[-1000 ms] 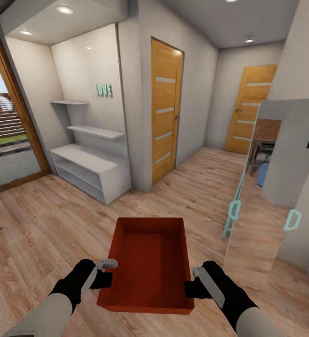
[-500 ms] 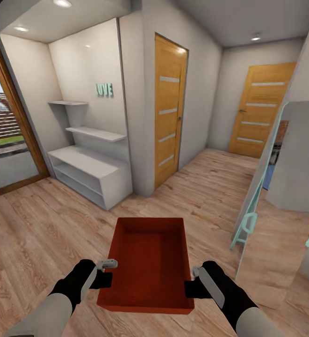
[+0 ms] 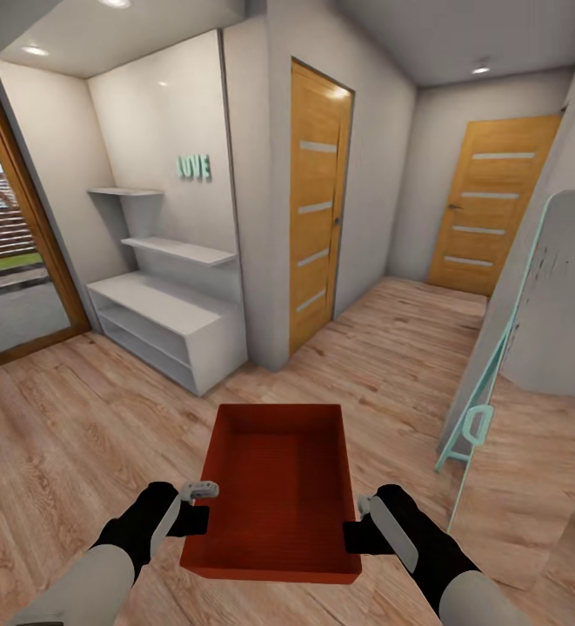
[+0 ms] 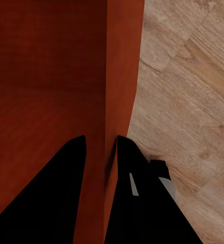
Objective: Move the two storage containers from the living room to the garage. In the garage, place one container on the floor and stack the other container on top of it (either order is fine).
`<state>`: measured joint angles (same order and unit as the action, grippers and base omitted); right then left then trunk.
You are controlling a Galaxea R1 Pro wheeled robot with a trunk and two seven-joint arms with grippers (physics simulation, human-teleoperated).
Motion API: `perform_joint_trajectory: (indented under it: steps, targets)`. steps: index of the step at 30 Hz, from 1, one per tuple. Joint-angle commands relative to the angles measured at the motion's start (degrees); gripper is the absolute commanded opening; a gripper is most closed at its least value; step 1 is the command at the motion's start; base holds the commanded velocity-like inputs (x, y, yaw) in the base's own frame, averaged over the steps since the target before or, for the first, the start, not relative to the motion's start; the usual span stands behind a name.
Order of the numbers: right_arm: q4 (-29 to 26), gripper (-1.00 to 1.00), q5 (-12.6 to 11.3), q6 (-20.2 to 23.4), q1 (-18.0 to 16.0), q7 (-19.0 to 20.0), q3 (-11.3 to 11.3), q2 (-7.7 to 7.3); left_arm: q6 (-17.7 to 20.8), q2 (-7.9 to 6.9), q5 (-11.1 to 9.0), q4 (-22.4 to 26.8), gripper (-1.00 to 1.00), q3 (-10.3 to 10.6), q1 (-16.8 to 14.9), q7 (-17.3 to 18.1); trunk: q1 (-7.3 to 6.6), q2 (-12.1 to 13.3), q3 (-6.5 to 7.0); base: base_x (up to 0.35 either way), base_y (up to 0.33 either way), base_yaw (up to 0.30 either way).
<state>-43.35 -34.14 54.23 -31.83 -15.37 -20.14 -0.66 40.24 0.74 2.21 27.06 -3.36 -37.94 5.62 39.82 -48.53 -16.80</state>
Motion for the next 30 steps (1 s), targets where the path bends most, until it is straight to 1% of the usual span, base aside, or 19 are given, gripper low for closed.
perform_joint_trajectory:
  steps: [1, 13, 17, 26, 30]
  targets:
    - [0.0, -1.0, 2.5, 0.8, 0.0, -0.7, -0.2, -0.04, 0.3, 0.14, -0.3, 0.2, -1.0, -0.2, -0.1, 0.1, 0.02, -0.1, -0.08, 0.135, 0.0, 0.0]
    - [0.0, -1.0, 2.5, 0.8, 0.0, -0.7, -0.2, -0.04, 0.3, 0.14, -0.3, 0.2, -1.0, -0.2, -0.1, 0.1, 0.02, -0.1, -0.08, 0.317, 0.0, -0.009]
    - [0.0, -1.0, 2.5, 0.8, 0.0, -0.7, -0.2, -0.04, 0.3, 0.13, -0.3, 0.2, -1.0, -0.2, 0.0, 0.1, 0.02, -0.1, -0.08, 0.336, 0.0, -0.205]
    - [0.0, -1.0, 2.5, 0.8, 0.0, -0.7, -0.2, -0.04, 0.3, 0.13, -0.3, 0.2, -1.0, -0.2, -0.1, 0.1, 0.02, -0.1, -0.08, 0.336, 0.0, -0.271]
    - [0.0, -1.0, 2.5, 0.8, 0.0, -0.7, -0.2, -0.04, 0.3, 0.14, -0.3, 0.2, -1.0, -0.2, -0.1, 0.1, 0.02, -0.1, -0.08, 0.335, 0.0, -0.097]
